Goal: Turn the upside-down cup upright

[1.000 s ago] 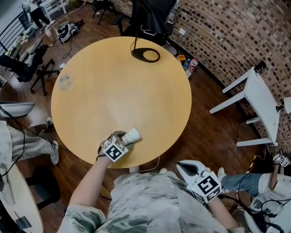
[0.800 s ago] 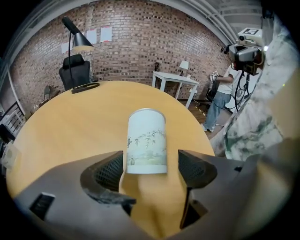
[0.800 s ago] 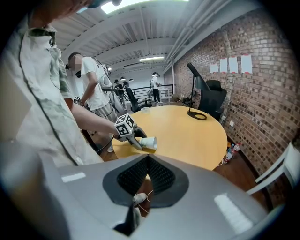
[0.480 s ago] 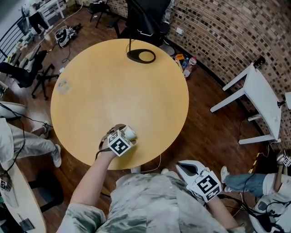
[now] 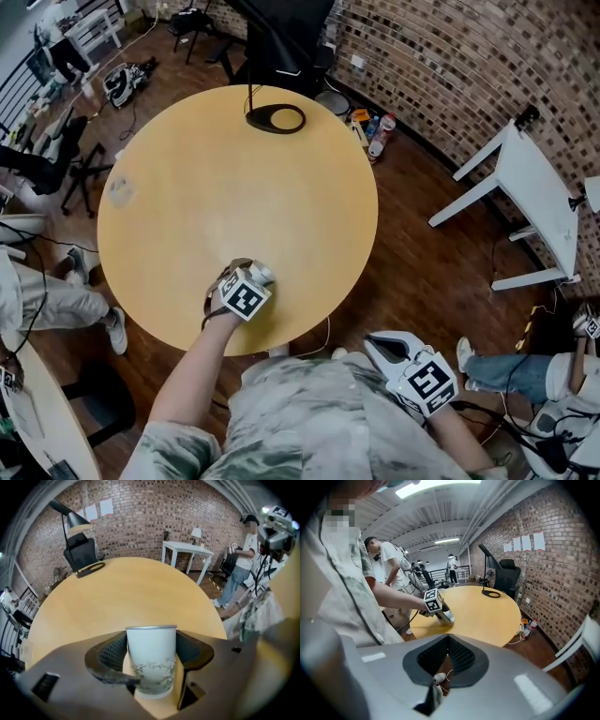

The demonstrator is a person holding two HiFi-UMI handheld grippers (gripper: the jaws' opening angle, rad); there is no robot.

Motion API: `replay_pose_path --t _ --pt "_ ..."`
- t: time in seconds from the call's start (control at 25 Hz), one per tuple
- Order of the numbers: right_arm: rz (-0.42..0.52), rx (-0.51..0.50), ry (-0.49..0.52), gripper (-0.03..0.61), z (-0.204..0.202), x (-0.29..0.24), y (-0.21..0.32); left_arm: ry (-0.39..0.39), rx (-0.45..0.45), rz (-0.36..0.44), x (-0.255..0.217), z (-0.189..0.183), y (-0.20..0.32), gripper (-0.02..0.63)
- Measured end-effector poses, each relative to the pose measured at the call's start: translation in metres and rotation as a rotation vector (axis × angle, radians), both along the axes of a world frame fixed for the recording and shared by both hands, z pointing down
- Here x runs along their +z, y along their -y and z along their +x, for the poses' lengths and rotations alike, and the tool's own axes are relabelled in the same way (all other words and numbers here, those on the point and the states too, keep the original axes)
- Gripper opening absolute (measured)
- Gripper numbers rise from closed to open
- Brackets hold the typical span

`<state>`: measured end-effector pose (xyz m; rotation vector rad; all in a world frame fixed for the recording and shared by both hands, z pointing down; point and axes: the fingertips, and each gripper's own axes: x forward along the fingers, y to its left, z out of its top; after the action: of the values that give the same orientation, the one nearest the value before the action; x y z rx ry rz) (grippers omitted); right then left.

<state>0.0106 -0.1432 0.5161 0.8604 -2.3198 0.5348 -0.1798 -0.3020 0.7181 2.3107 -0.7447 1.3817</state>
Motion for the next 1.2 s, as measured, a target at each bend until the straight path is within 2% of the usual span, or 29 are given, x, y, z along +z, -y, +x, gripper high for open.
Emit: replay_pose_path --t 0.12,0.2,0.44,0.52,0.8,1.2 --pt "-0.005 -0.009 -0.001 0.002 -0.002 0.001 0.001 -0.212 -0.087 0.096 -0.023 0.010 0.015 0.319" --pt "-0.011 -0.017 -0.008 0.002 -0.002 0.001 0.001 -0.318 -0.124 0.154 -0.032 0.015 0.023 0.319" --pt "-0.035 -0.017 -0.030 0.002 0.004 -0.002 0.003 -0.490 -0.142 0.321 -0.045 0.024 0.037 0.317" --pt "-0.042 -0.015 -0.042 0.002 0.003 -0.002 0.003 -0.554 -0.166 0.350 -0.044 0.022 0.039 0.318" --pt "-0.042 -0.044 -0.078 0.002 -0.013 -0.006 0.010 -0.632 -0.191 0.378 -0.037 0.007 0.028 0.319" --pt "-0.060 -0.047 -0.077 0.002 -0.036 -0.002 0.005 -0.593 -0.132 0.363 -0.036 -0.006 0.005 0.327"
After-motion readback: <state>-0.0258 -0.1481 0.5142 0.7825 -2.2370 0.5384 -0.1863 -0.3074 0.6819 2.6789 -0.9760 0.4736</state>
